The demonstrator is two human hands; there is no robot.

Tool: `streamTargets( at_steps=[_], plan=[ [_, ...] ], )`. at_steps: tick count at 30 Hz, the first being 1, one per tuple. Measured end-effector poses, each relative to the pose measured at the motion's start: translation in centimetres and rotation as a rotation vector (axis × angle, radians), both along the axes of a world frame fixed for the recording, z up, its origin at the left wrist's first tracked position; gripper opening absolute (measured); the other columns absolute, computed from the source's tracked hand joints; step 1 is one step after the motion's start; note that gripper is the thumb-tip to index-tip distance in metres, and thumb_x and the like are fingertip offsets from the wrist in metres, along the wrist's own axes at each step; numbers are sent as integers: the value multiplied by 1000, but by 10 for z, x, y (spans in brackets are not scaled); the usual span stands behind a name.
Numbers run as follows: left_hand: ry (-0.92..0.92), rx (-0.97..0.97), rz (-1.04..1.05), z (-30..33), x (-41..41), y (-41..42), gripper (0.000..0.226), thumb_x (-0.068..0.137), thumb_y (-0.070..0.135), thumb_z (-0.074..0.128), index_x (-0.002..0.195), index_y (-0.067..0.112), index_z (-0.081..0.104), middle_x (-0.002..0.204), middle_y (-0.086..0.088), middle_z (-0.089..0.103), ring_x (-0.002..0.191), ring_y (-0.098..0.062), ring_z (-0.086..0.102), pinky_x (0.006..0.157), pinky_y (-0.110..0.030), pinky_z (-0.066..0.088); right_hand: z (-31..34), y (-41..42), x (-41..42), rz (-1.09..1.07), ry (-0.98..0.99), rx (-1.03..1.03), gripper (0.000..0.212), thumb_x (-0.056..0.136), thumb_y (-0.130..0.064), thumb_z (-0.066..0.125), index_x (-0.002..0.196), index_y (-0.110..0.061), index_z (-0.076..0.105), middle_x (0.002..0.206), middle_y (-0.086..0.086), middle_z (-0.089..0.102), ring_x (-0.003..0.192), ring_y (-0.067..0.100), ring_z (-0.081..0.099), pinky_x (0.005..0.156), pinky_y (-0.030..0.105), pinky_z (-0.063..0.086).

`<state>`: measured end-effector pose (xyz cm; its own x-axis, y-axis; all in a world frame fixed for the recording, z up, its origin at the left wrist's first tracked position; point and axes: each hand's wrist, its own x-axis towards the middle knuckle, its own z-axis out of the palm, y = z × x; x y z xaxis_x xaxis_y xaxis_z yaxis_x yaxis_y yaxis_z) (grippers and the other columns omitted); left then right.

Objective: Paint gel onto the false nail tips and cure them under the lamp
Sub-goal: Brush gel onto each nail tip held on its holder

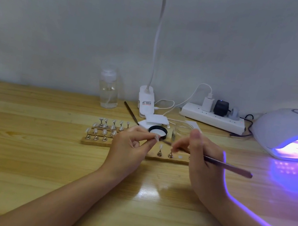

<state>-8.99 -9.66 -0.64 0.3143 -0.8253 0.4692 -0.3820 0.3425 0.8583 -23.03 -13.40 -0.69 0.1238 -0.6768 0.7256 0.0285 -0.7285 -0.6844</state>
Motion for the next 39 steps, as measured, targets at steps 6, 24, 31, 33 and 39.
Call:
streamTargets(
  at_steps=[6,24,31,33,39],
  plan=[
    [4,12,13,0,0,1,30,78,7,68,72,36,67,79,8,61,40,-3,33,45,-12,28,2,1,0,51,-15,84,50,87,-46,38,51,-22,63,49,-4,61,48,11,58,57,26,50],
    [11,27,16,-1,1,1,24,79,7,68,76,30,69,78,9,61,45,-6,34,45,-13,29,4,-2,1,4,7,119,55,84,-54,37,48,-20,62,48,2,60,44,8,55,49,16,41],
    [-7,23,-3,-2,1,0,23,78,9,69,77,31,70,79,6,64,45,-2,37,45,-14,27,7,0,3,9,49,106,49,83,-51,40,48,-23,62,51,1,60,45,6,55,51,17,43],
    [-7,17,-5,-2,1,0,20,77,10,69,78,30,71,79,6,66,49,-2,39,47,-15,28,6,1,0,18,2,128,53,82,-53,40,48,-19,62,49,5,59,41,7,52,49,18,42],
    [-21,-33,-43,-1,2,4,18,74,13,71,76,30,71,71,11,68,57,1,48,54,-18,36,11,2,-4,27,-30,-4,46,87,-62,29,81,-30,61,56,0,64,44,7,60,45,12,44]
  ],
)
